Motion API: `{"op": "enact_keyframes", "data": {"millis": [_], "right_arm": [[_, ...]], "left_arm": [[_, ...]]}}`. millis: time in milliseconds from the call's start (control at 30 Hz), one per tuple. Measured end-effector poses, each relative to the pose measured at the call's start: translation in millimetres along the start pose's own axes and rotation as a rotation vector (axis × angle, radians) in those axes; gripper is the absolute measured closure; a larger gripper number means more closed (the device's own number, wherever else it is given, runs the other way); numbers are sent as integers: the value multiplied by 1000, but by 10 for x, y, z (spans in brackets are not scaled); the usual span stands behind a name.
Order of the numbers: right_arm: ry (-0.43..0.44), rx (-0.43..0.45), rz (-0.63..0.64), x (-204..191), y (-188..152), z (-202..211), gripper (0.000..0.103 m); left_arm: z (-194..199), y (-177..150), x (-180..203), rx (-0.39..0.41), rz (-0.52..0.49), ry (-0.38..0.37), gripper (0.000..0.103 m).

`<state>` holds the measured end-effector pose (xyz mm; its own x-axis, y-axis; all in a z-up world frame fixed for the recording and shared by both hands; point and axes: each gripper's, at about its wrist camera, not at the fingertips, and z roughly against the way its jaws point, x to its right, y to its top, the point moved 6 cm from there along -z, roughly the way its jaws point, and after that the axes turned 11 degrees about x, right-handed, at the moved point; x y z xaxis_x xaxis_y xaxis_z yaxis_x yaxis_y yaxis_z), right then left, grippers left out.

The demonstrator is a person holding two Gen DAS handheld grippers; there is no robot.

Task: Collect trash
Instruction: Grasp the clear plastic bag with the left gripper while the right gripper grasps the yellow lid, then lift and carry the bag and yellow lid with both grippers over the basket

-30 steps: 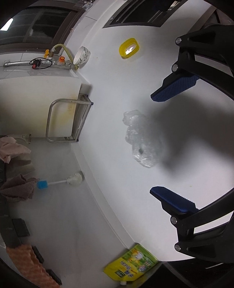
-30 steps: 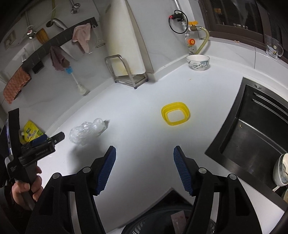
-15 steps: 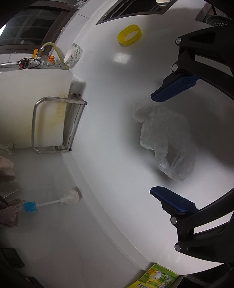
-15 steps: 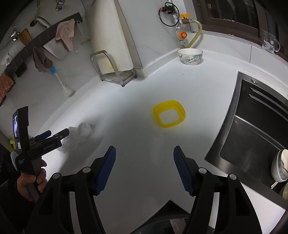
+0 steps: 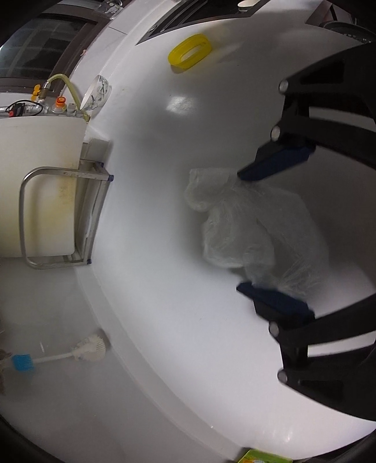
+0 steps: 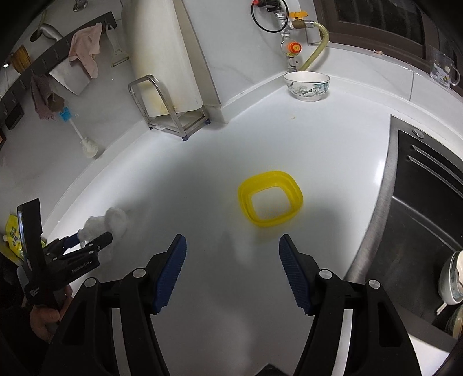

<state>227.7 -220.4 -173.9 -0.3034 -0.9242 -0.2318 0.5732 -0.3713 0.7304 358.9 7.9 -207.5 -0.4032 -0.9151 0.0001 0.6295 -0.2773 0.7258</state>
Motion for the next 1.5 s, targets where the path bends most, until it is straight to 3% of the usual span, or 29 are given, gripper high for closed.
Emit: {"op": "enact_keyframes", "data": {"millis": [200, 400, 767, 1167, 1500], "right_arm": [[-19, -10, 8, 73, 0, -156, 39], [-54, -24, 23, 234, 4, -333, 35], [-34, -45, 106, 364, 116, -625, 25], [-29, -118, 190, 347, 100, -934, 24], [-79, -108, 259, 286, 127, -1050, 25]], "left_arm": [[-5, -49, 38, -18, 18, -26, 74], [25, -35, 10, -17, 36, 2, 86], [210, 36, 17, 11, 41, 29, 88], [254, 54, -6, 2, 60, 29, 88], [278, 64, 2, 5, 60, 28, 88]]}}
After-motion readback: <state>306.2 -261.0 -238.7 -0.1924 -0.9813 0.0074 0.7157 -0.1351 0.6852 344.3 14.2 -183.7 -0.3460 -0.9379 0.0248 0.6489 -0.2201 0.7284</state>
